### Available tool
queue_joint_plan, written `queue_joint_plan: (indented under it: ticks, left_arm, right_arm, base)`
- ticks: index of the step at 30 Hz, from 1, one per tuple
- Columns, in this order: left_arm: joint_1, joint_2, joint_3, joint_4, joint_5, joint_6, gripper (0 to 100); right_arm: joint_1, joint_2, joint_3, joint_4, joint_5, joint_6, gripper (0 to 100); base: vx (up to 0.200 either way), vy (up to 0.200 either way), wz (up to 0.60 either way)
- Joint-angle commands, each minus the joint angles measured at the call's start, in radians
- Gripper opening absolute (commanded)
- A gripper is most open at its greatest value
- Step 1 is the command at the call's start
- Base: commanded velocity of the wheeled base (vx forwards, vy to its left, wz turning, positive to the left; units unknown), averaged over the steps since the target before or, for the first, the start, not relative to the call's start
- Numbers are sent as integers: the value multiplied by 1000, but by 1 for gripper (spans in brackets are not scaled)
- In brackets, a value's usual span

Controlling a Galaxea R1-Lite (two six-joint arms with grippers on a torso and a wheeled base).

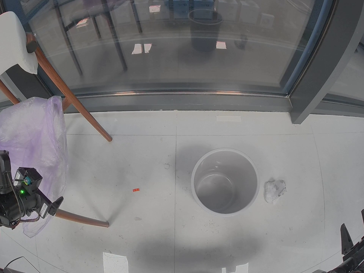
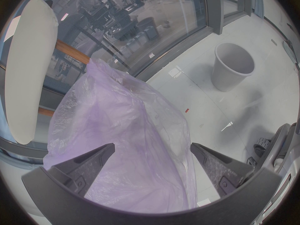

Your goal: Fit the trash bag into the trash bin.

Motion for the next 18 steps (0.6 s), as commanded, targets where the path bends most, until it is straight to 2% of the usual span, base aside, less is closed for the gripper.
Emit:
queue_joint_plan:
  ticks: [1,3,4,14,18]
  left_arm:
    - [0,45,-27,-1,6,0,100]
    - [0,49,-32,-2,4,0,100]
    - [0,47,-32,-2,4,0,0]
    - [6,35,-20,-6,-3,-11,0]
    - [8,4,-38,-4,-26,-44,0]
  right_arm:
    - [0,-1,18,0,1,0,100]
    - [0,-1,18,0,0,0,100]
    - [0,-1,18,0,0,0,100]
    - [0,-1,18,0,0,0,100]
    - [0,-1,18,0,0,0,100]
  base:
    - [0,0,0]
    - [0,0,0]
    - [0,0,0]
    - [0,0,0]
    - [0,0,0]
